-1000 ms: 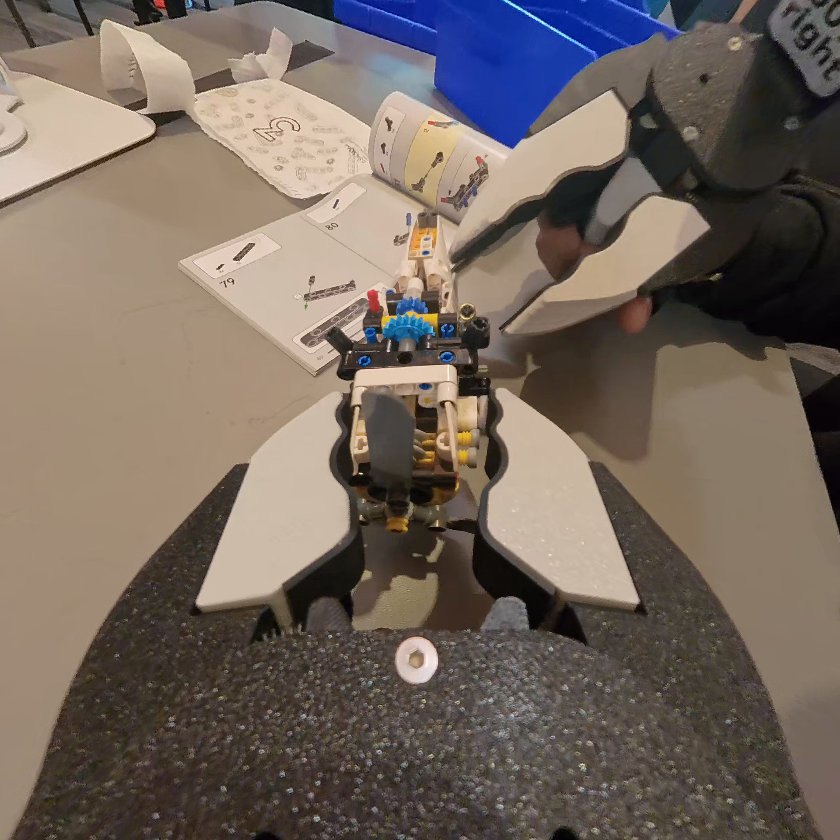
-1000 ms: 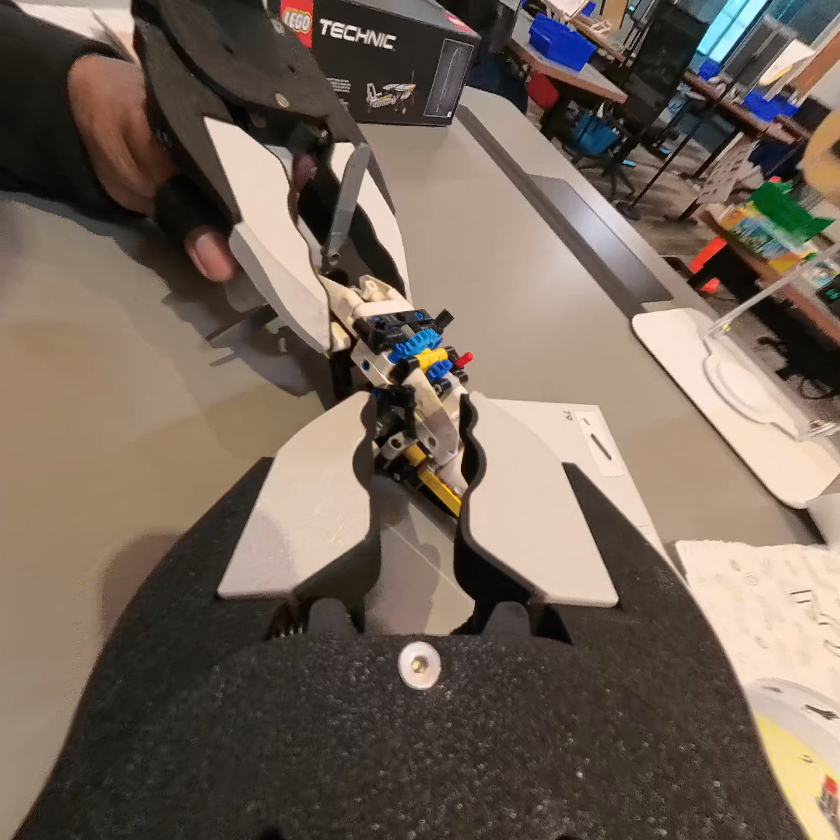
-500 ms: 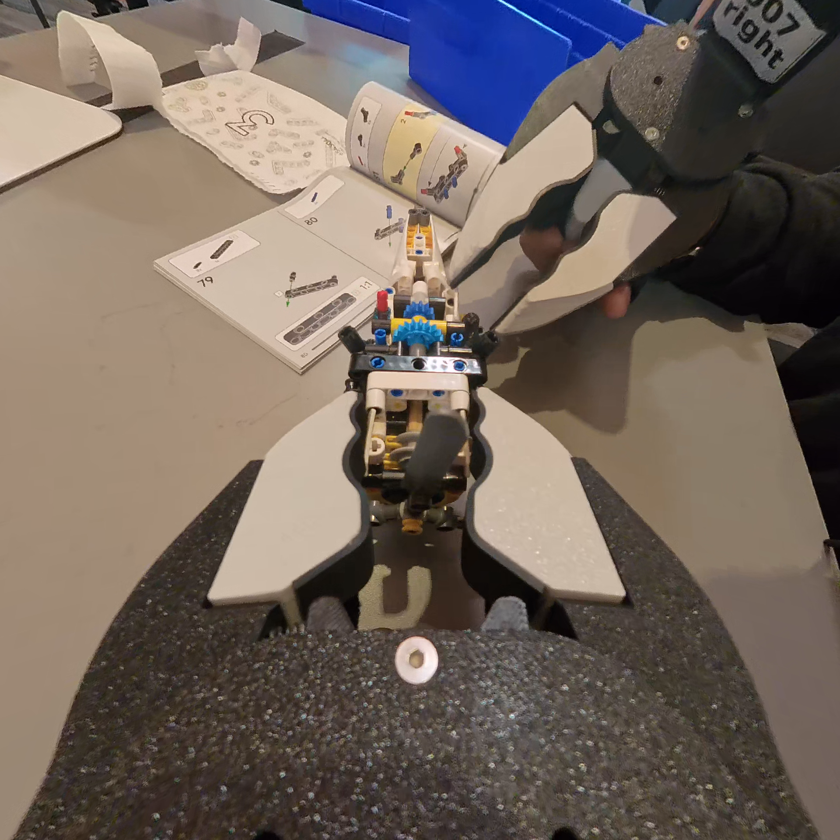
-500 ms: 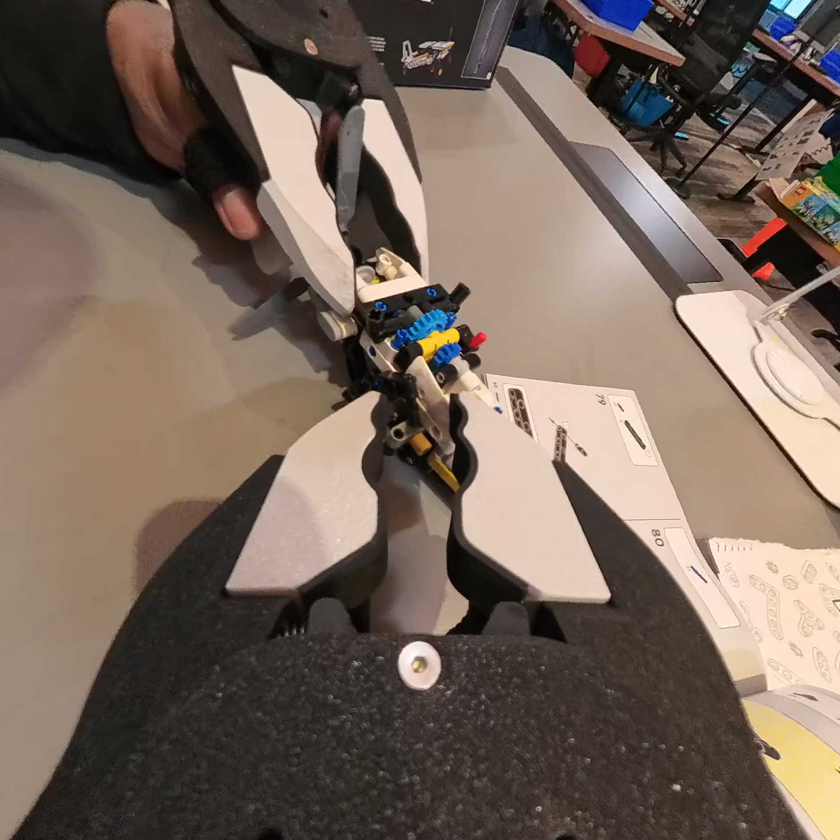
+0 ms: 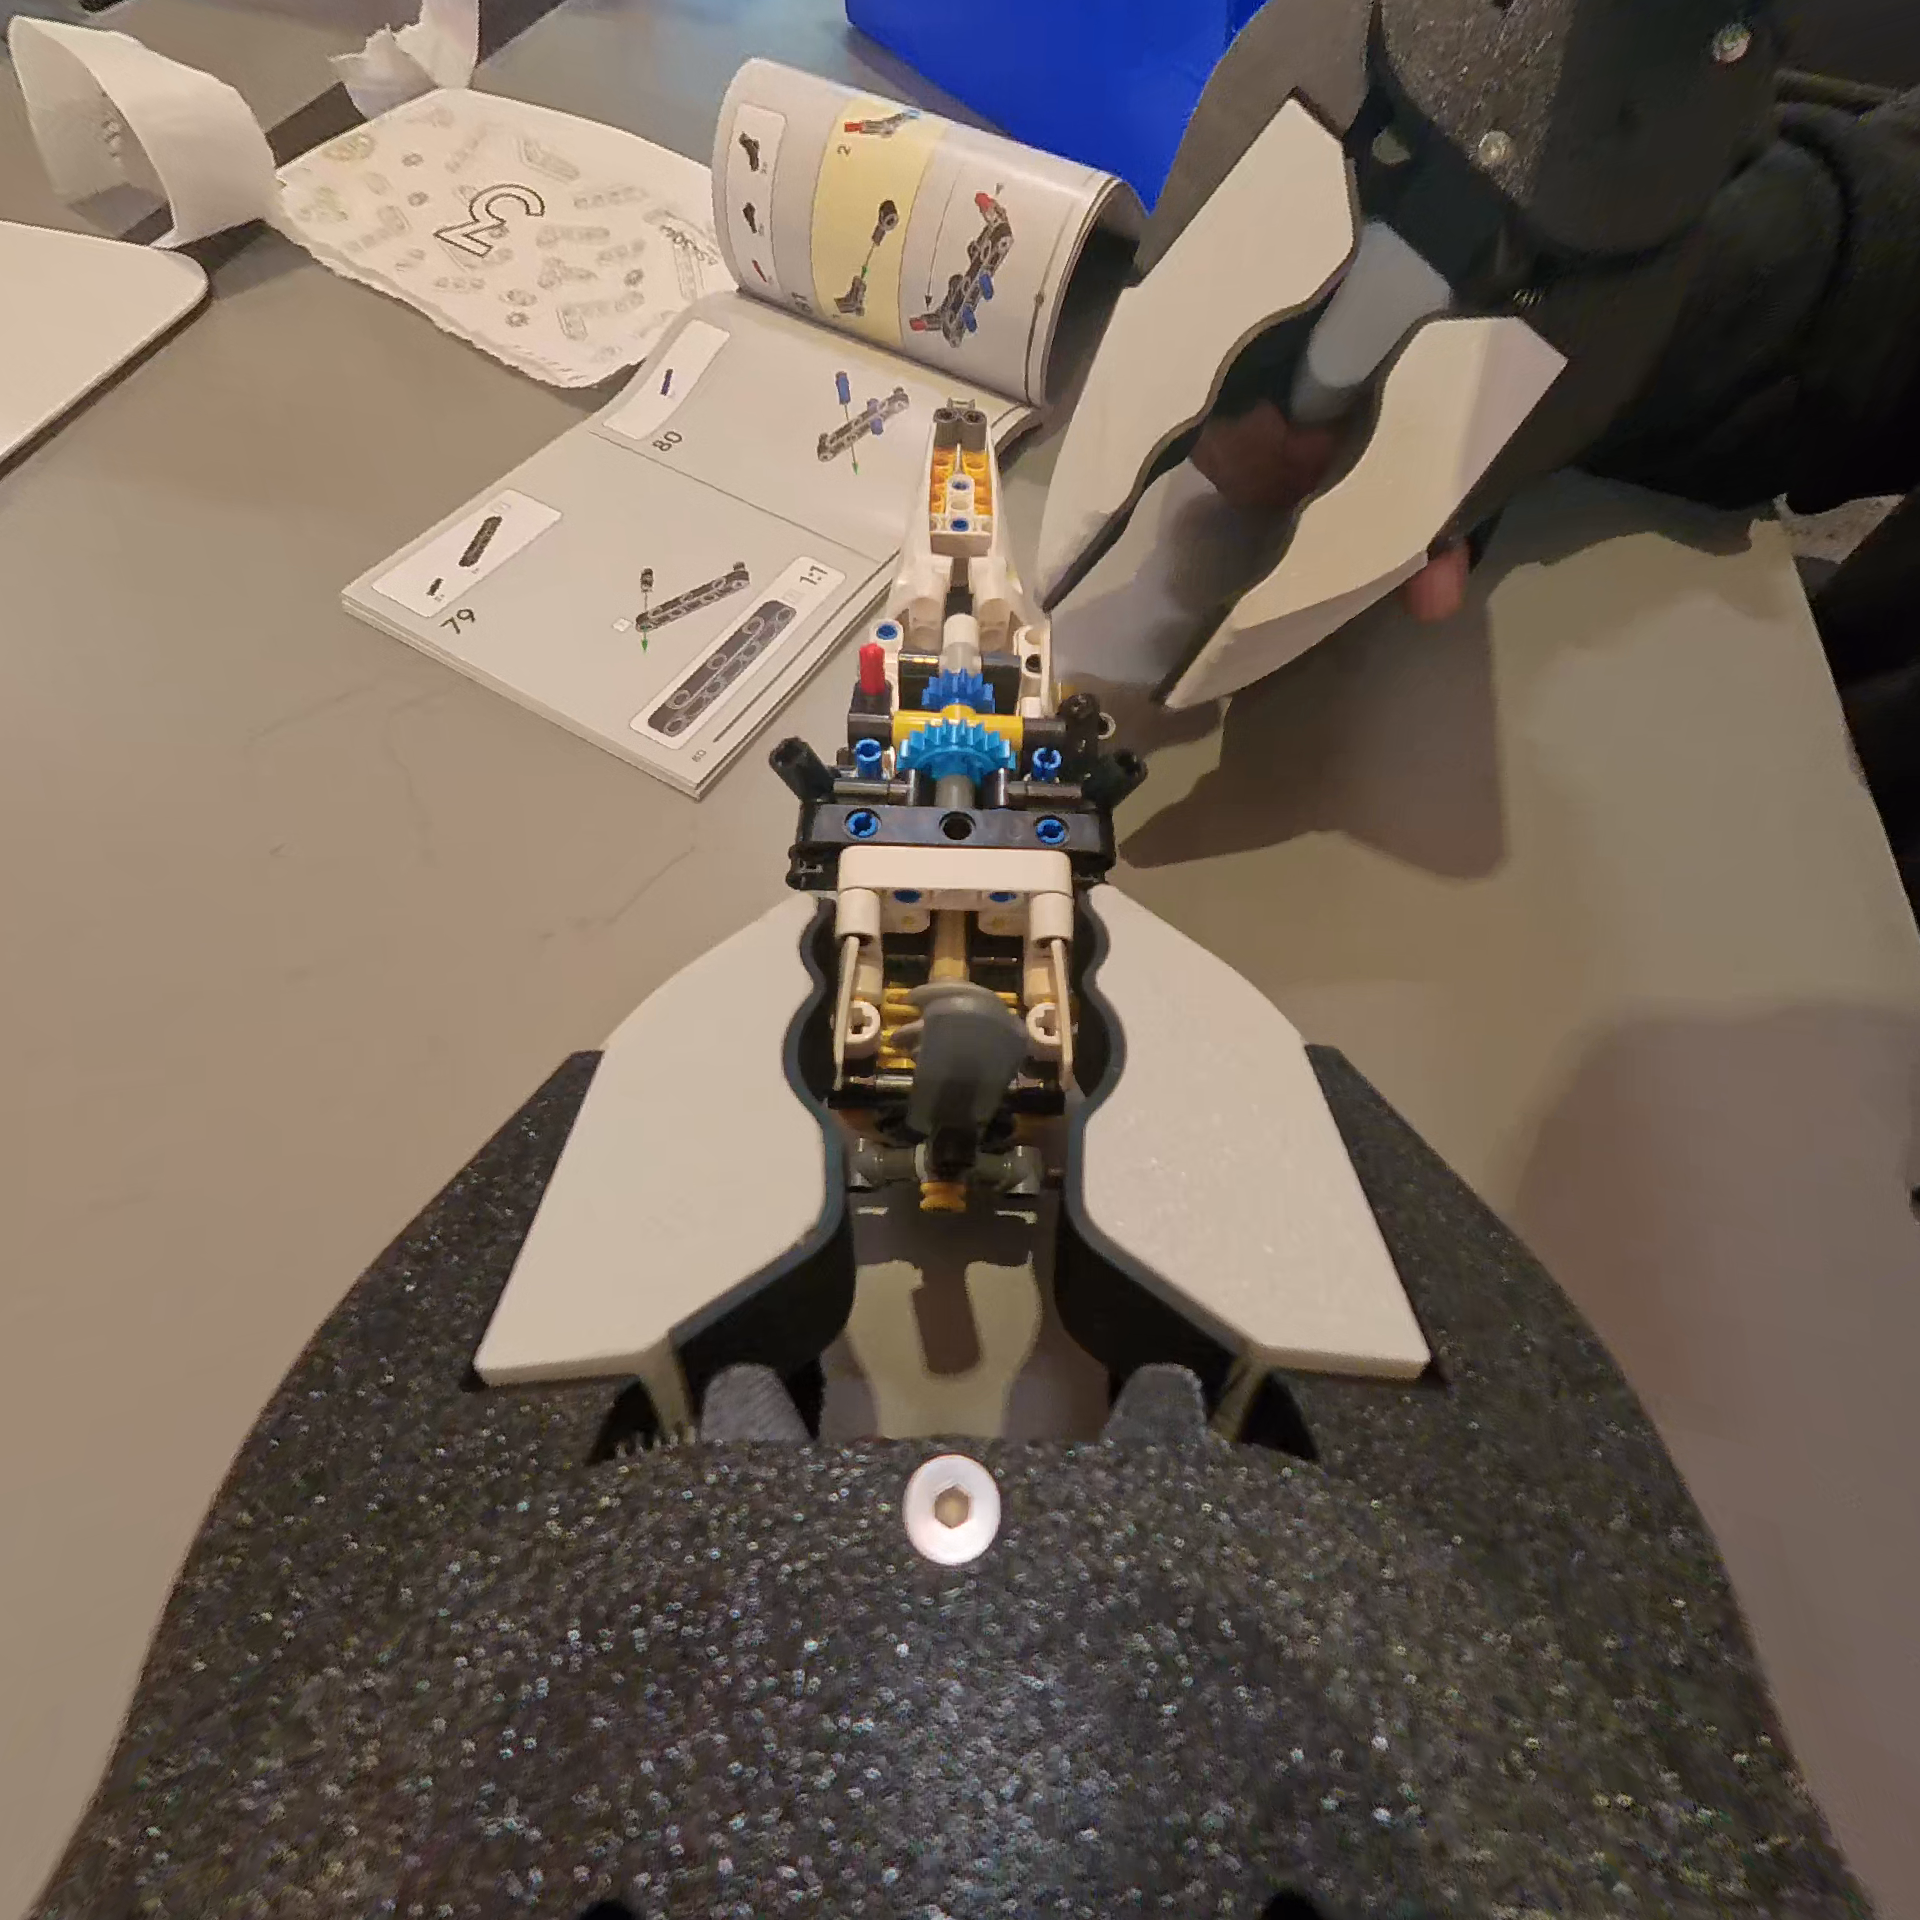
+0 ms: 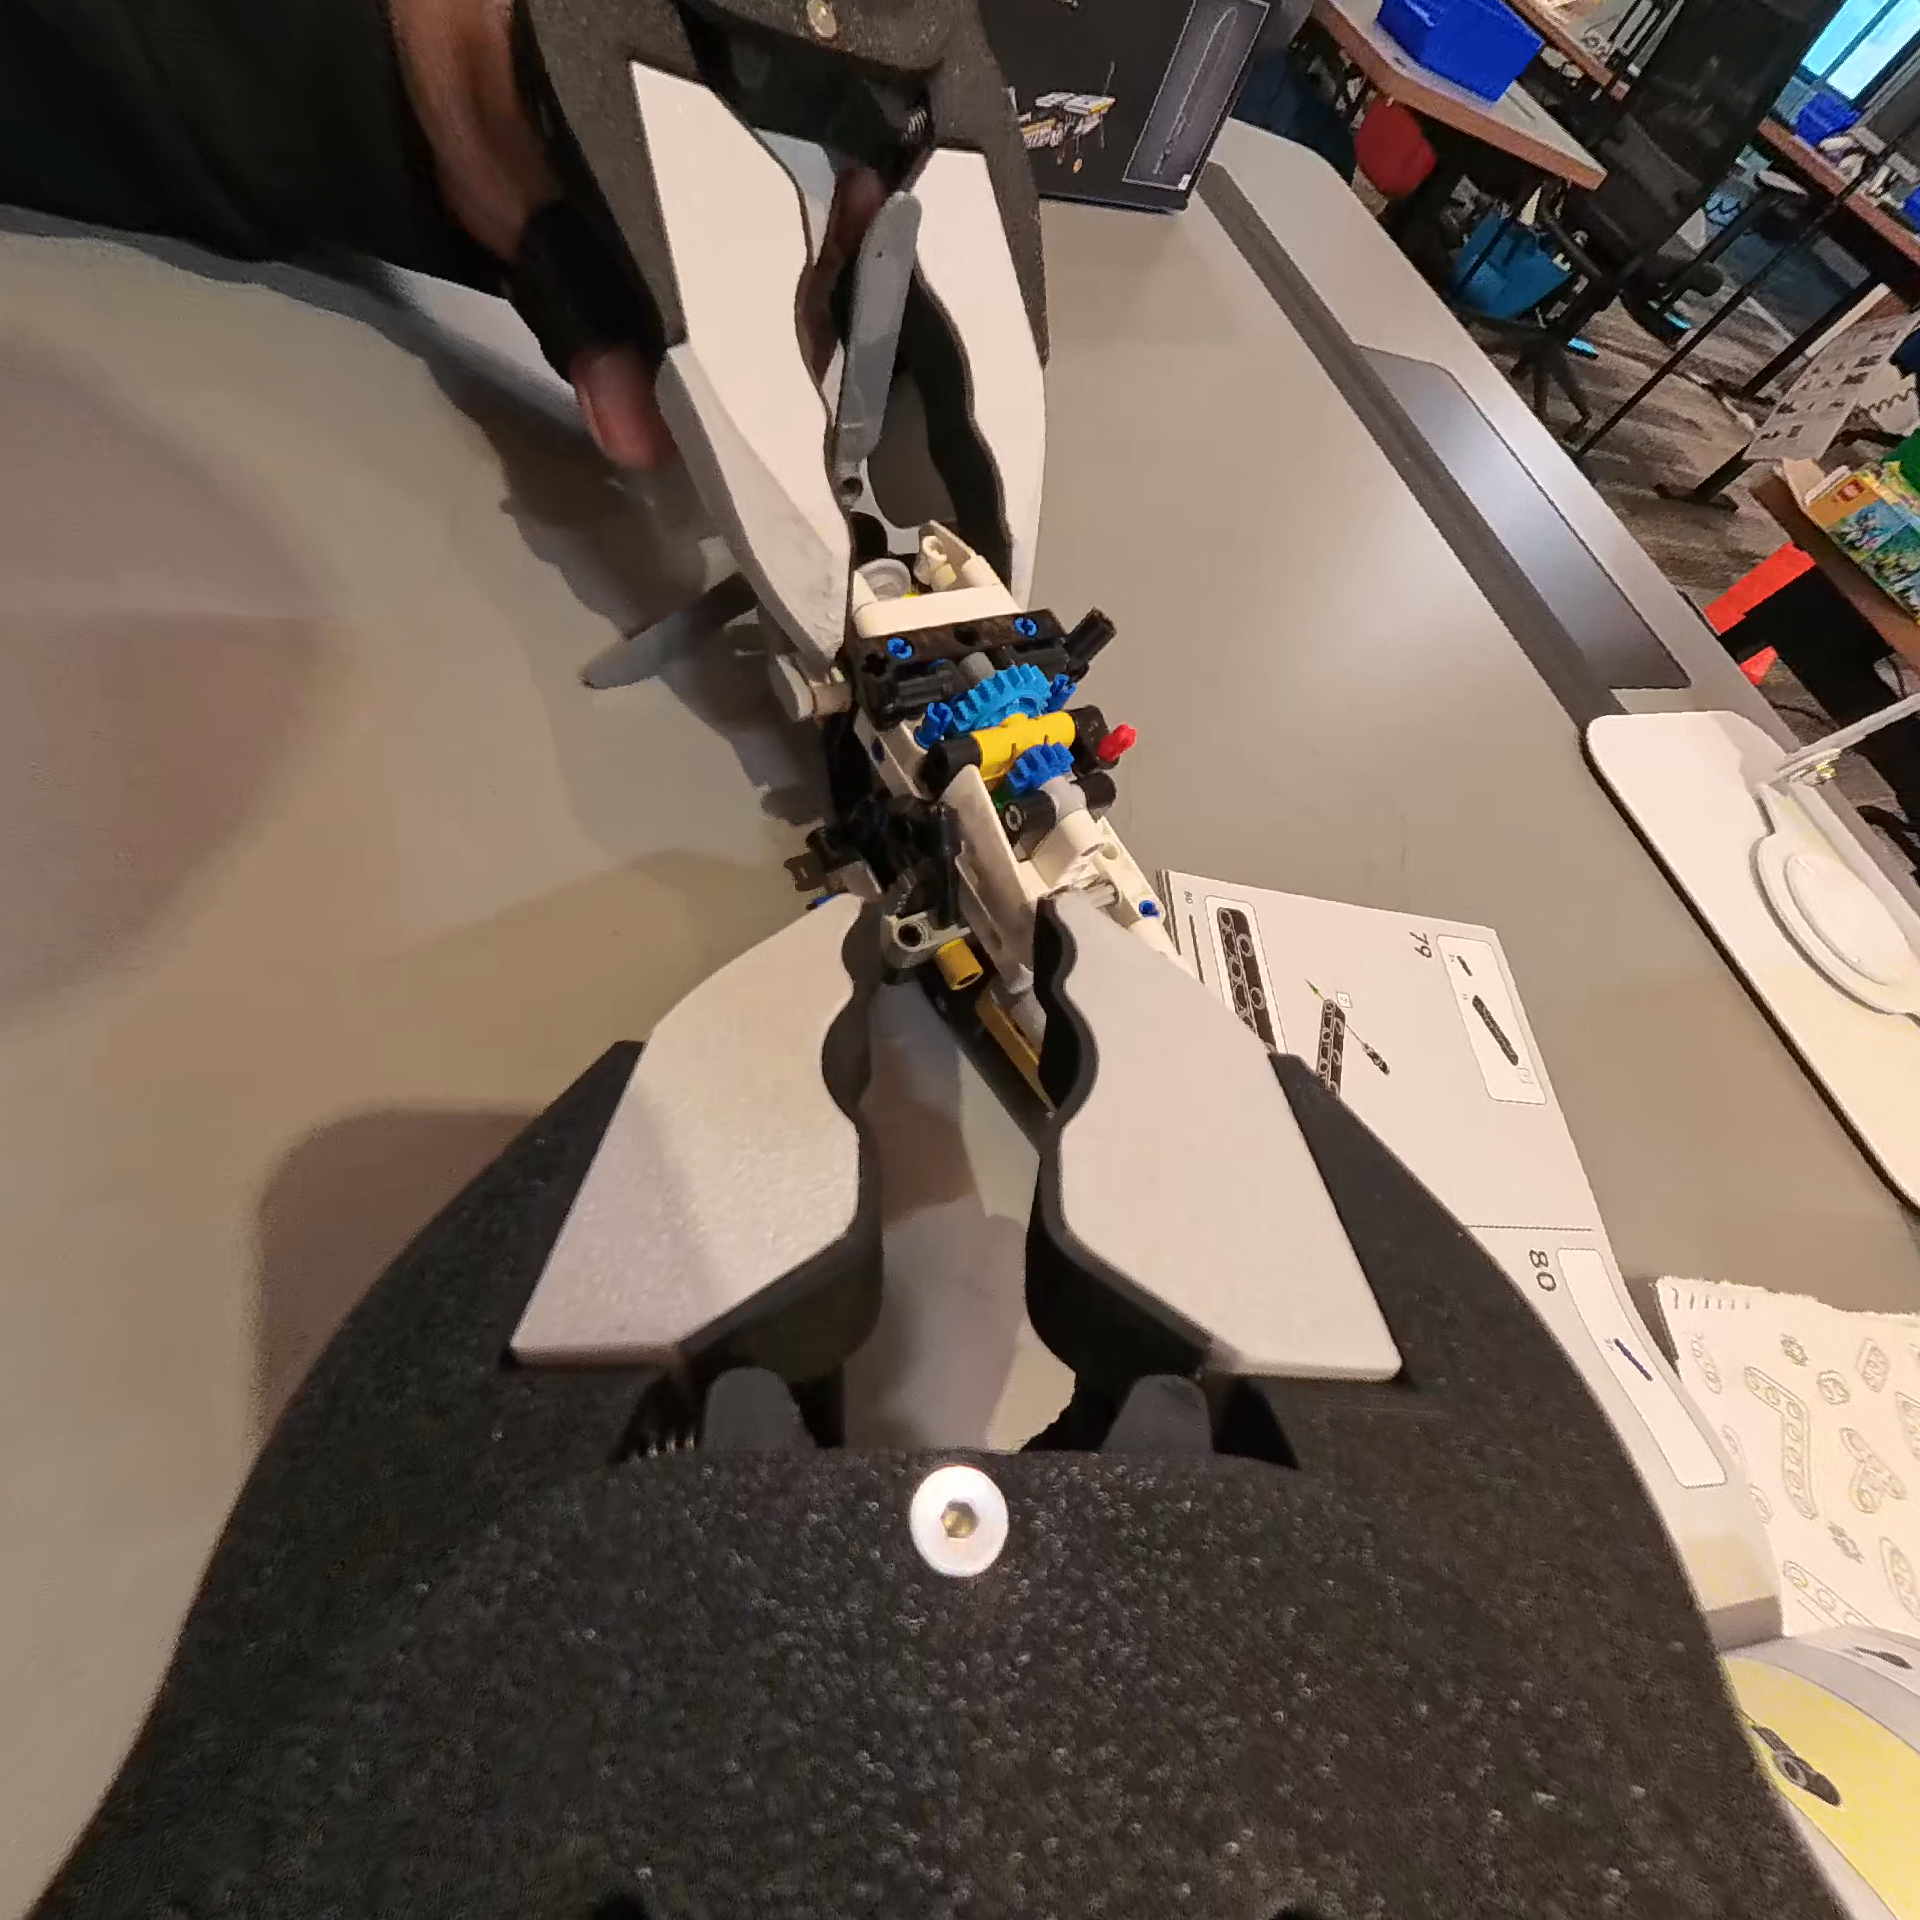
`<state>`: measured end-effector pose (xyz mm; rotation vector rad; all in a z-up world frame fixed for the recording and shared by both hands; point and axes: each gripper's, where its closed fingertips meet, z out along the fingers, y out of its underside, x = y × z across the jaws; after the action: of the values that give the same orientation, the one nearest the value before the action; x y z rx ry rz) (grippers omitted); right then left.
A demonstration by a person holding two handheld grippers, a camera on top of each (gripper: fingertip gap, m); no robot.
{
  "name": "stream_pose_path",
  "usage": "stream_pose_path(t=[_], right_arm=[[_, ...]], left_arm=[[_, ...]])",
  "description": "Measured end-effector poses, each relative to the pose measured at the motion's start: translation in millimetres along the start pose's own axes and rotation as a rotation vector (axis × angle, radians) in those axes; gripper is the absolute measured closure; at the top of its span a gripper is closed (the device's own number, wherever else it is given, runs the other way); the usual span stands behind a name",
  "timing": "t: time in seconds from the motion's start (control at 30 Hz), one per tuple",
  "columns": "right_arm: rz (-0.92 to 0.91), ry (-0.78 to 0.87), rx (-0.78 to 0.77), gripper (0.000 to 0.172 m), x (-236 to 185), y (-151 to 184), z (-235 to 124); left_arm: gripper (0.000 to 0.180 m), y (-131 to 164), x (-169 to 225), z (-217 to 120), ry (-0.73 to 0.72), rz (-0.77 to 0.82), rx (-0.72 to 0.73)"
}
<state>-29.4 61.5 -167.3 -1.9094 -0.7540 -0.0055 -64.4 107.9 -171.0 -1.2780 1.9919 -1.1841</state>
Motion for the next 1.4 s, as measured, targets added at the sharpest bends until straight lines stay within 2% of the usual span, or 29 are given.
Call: stream_pose_path(t=[1.4], right_arm=[[0.017, -0.007, 0.037, 0.143, -1.0, -1.7, 1.6]], left_arm=[[0.136, 0.3, -1.4, -0.9, 0.021, 0.004, 0.044]])
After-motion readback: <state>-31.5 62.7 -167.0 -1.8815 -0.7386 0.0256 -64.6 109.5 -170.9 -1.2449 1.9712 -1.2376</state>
